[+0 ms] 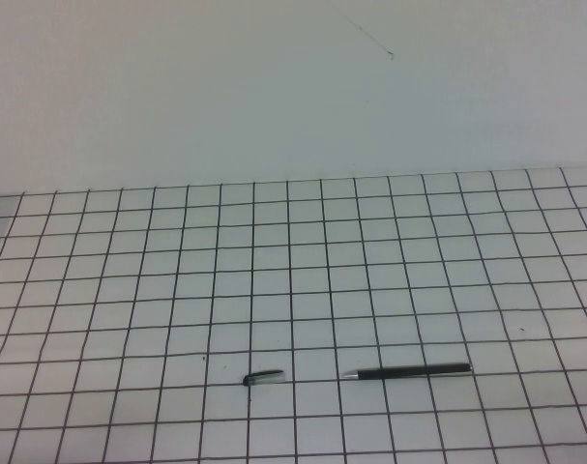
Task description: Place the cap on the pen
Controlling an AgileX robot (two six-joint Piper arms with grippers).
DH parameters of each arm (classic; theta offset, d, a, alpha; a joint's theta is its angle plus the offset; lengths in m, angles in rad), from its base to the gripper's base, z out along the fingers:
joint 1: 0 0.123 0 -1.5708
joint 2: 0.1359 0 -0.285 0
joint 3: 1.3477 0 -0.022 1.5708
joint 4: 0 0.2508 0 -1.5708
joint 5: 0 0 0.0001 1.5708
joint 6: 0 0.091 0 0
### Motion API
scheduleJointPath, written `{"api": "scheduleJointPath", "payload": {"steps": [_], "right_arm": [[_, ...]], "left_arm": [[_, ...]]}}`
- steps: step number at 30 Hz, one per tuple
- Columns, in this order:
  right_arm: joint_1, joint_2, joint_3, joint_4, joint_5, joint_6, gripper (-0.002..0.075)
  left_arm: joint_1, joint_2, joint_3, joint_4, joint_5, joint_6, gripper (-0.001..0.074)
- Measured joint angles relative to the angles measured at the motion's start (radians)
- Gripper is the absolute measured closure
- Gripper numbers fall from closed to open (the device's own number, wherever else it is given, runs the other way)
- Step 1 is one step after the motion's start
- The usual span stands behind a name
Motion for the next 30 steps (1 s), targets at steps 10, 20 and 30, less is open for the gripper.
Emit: {"api": "scheduleJointPath", "payload": {"steps": [10, 20, 30], "right_arm": [[0.000, 0.000, 0.000, 0.000, 0.000, 0.000, 0.0729], [0.000, 0.000, 0.000, 0.000, 0.000, 0.000, 0.0729], [0.000, 0.000, 0.000, 0.000, 0.000, 0.000, 0.0729]], "left_arm": [[0.000, 0.000, 0.000, -0.111, 0.000, 0.000, 0.0736], [0.000, 0.000, 0.000, -0.123, 0.000, 0.040, 0.0736], [0.000, 0.000, 0.000, -0.121, 0.000, 0.040, 0.0736]]}}
